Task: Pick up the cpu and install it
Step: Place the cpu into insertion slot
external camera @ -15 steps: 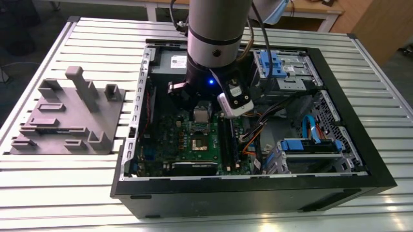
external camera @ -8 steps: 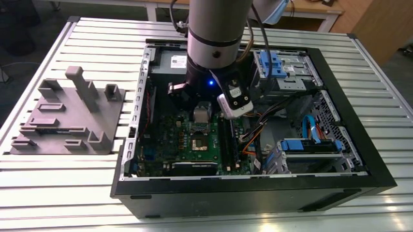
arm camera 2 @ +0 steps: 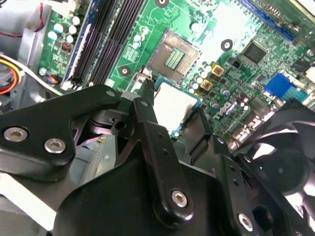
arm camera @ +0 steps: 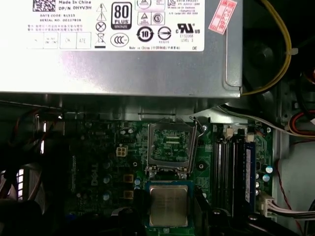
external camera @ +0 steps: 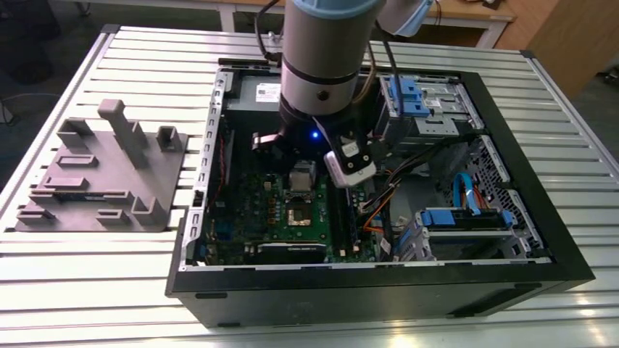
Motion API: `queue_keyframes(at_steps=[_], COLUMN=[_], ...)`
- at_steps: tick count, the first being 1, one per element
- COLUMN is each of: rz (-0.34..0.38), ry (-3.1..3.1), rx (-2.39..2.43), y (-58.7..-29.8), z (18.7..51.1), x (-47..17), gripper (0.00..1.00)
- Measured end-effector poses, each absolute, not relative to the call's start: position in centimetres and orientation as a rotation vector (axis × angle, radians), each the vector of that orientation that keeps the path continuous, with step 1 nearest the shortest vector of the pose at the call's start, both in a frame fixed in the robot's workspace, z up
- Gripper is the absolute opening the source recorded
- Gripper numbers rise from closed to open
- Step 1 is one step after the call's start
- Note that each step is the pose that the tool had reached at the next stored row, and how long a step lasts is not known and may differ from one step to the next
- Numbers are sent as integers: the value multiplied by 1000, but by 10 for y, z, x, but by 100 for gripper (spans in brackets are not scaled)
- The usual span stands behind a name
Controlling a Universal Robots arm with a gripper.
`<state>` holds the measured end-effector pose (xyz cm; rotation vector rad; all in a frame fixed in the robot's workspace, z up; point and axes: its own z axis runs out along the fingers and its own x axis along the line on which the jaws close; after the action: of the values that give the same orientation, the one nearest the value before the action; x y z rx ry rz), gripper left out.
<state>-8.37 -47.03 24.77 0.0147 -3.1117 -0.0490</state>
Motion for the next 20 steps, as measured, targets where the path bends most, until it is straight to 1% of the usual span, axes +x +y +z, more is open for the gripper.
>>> queue_keyframes(at_steps=[8,15,20], rz=[-49,-49,-49], ry=[-3111,-3111,-3110], rx=[15,16,15], y=[-475,-475,-475], z=[233,232,224], x=[-84,-84,-84], gripper=[47,47,47])
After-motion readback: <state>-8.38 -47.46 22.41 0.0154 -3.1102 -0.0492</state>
